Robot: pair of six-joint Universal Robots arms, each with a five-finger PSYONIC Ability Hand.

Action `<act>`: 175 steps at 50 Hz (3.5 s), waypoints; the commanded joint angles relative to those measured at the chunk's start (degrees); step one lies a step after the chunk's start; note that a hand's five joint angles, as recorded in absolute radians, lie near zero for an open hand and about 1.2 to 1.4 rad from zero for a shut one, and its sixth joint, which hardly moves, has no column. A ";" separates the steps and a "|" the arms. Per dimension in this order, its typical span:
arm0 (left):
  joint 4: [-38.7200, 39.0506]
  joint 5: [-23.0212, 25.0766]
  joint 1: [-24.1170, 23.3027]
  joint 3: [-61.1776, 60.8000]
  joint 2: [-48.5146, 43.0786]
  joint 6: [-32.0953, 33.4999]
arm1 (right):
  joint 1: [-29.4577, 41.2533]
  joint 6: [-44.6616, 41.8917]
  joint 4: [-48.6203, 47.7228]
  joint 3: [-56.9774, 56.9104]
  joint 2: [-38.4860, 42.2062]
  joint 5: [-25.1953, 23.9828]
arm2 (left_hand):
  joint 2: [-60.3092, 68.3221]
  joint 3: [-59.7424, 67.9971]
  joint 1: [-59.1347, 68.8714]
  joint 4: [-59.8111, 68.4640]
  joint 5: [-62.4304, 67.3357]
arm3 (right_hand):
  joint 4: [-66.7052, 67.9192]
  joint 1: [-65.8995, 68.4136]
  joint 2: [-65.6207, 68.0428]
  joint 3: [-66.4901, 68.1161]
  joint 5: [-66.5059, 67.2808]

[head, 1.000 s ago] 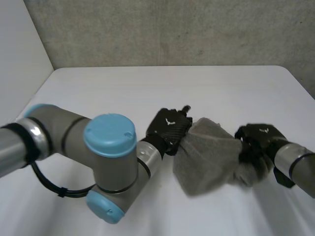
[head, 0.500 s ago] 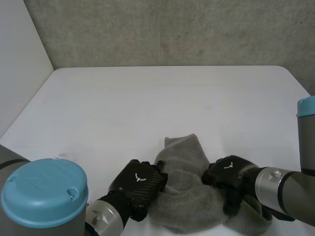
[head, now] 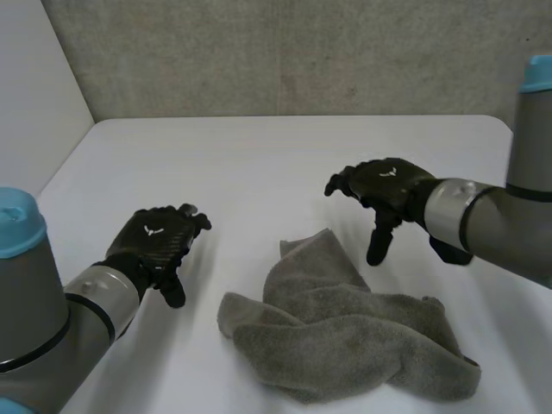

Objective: Fold the towel.

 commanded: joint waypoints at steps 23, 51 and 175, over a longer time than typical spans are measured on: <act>-0.20 4.48 -5.61 -0.41 -9.89 -12.10 | 4.87 -12.87 -1.04 -14.01 23.81 -6.72 | 15.46 7.69 7.62 7.76 7.76 | 10.62 8.48 10.36 10.38 8.49; 8.14 -1.94 -5.61 23.11 -10.51 -2.80 | 4.08 -2.09 -23.86 -18.84 14.88 1.78 | 70.11 62.33 62.27 62.40 62.41 | 67.92 65.78 67.67 67.69 65.80; 6.48 12.30 4.94 6.27 -9.45 12.86 | -6.82 -10.23 -26.01 30.02 -1.06 -3.21 | 70.11 62.33 62.27 62.40 62.41 | 67.92 65.78 67.67 67.69 65.80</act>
